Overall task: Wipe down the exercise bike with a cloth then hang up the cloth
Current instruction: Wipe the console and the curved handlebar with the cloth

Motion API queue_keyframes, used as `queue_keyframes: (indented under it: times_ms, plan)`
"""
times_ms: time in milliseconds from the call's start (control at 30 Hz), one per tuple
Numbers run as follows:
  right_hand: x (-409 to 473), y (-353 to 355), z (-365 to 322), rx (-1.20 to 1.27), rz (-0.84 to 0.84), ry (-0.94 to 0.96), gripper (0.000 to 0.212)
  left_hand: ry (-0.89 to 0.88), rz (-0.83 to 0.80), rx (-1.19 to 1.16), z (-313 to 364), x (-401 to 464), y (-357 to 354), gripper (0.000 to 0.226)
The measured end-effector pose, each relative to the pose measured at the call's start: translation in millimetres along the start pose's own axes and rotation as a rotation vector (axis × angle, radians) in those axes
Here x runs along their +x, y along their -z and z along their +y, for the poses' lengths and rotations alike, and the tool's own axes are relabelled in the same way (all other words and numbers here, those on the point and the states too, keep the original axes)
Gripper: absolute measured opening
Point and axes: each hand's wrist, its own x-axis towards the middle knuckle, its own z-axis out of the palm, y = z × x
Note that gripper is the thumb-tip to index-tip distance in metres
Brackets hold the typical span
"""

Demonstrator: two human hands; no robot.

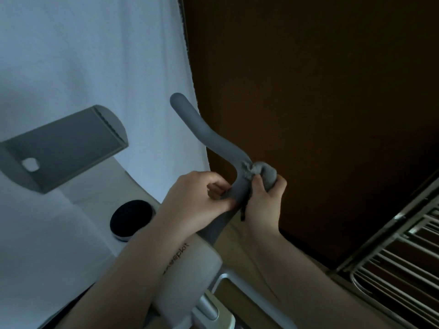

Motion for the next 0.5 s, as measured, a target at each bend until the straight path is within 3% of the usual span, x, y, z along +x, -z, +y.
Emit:
queue_keyframes:
  times_ms: [100,267,400,500]
  plan:
    - [-7.0,-2.7,-2.5,0.036,0.001,0.042,0.024,0.021,-0.07,0.021,-5.1,-7.3,12.9,0.016]
    - [-49.9,-1.9,28.0,0.117,-0.055,0.045,0.028,0.044,-0.008,-0.05,-12.6,-13.1,10.6,0.006]
    - [-13.1,-9.9,3.6,0.135,0.103,0.029,0.032,0.029,0.065,0.029,-12.8,-17.0,2.7,0.009]
    - [-26.7,-13.4,17.8,0.064,0.099,0.083,0.034,0.014,0.104,0.054,-13.5,-15.7,0.4,0.01]
